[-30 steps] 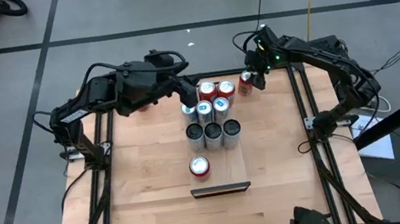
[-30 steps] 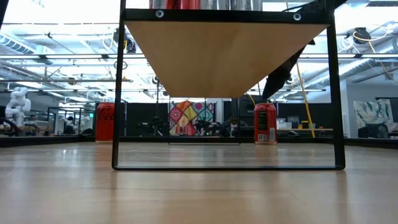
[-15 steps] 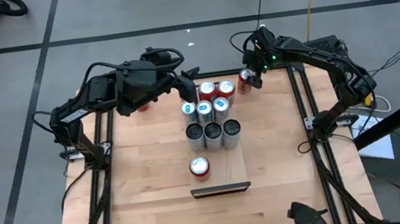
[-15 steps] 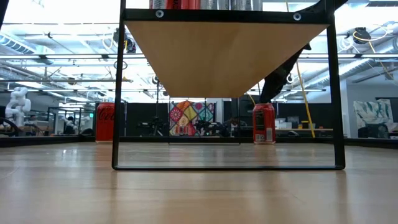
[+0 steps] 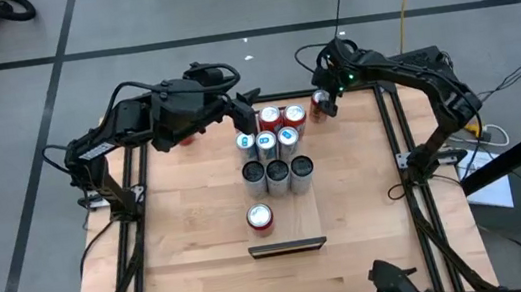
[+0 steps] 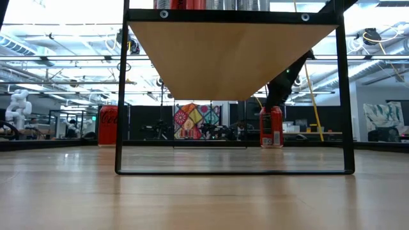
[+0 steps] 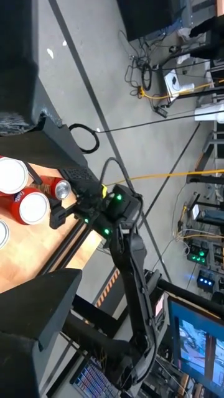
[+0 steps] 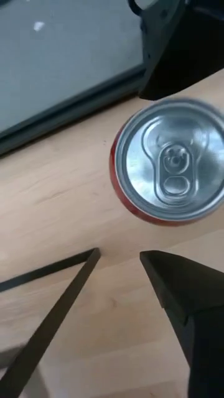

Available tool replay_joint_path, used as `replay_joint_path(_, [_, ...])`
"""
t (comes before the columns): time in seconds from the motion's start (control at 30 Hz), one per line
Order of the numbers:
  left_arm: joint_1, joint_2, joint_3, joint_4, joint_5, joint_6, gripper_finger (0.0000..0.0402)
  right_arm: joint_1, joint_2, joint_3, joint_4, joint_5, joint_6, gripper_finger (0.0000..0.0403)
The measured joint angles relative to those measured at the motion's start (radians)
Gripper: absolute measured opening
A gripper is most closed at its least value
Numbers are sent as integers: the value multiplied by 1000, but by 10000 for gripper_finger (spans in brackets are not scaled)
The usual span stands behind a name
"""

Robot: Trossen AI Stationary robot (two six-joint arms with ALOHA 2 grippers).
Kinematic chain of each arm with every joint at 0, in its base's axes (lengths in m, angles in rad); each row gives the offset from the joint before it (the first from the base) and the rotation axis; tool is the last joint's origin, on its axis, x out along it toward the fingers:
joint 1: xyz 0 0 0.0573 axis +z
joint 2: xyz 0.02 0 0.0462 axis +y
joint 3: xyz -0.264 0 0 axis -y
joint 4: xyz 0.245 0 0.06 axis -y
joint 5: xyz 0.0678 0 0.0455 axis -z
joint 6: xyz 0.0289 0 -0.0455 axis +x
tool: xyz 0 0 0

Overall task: Place canned beverage on shelf
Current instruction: Put the right red soda can on the shelf aligned with the other red soda can

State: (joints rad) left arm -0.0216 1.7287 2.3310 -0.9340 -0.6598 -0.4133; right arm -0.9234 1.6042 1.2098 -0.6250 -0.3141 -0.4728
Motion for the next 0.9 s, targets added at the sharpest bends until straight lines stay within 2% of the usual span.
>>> replay_joint_path(0.23, [0, 0, 0, 0, 0, 0, 272, 1, 49, 0, 0, 6, 28, 381])
replay_joint_path(0.47, [0, 0, 0, 0, 1, 0, 272, 2, 59, -1, -12, 29, 59, 284])
replay_joint_path(0.57, [0, 0, 0, 0, 1, 0, 272, 2, 56, 0, -14, 31, 71, 257])
replay_joint_path(0.67, [0, 0, 0, 0, 1, 1, 272, 2, 58, 23, -64, 31, 98, 256])
replay_joint_path(0.9, [-1, 0, 0, -2, 26, 1, 272, 2, 57, 162, -314, 23, 160, 271])
